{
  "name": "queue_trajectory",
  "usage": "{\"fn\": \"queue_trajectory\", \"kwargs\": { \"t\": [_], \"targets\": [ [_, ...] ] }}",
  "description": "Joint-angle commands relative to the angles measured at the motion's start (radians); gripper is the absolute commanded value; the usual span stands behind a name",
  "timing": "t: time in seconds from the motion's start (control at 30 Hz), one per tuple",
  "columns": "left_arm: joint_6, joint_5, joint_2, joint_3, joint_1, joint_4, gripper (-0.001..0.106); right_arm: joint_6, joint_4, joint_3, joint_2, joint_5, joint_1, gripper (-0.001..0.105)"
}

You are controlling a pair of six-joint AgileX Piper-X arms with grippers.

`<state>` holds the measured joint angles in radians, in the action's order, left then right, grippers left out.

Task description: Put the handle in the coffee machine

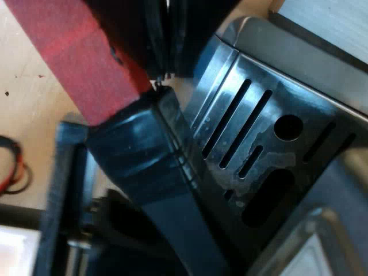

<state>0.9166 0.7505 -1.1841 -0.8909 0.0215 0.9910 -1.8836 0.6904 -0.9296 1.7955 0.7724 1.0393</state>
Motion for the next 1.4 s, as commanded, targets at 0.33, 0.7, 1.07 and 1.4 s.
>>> {"fn": "queue_trajectory", "kwargs": {
  "t": [0.33, 0.7, 1.07, 1.4],
  "targets": [
    [0.012, 0.109, 0.006, -0.002, 0.019, 0.055, 0.000, 0.055, -0.338, 0.190, -0.422, -0.161, 0.034, 0.032],
    [0.060, 0.092, 0.006, -0.002, 0.019, 0.066, 0.000, 0.070, -0.584, 0.172, -0.737, -0.431, 0.043, 0.063],
    [0.187, -0.010, 0.008, -0.002, 0.019, 0.072, 0.000, -0.010, -0.690, 0.109, -0.796, -0.563, 0.049, 0.063],
    [0.266, -0.161, 0.057, -0.002, 0.131, 0.064, 0.000, -0.028, -0.755, 0.085, -0.796, -0.636, 0.049, 0.063]
  ]
}}
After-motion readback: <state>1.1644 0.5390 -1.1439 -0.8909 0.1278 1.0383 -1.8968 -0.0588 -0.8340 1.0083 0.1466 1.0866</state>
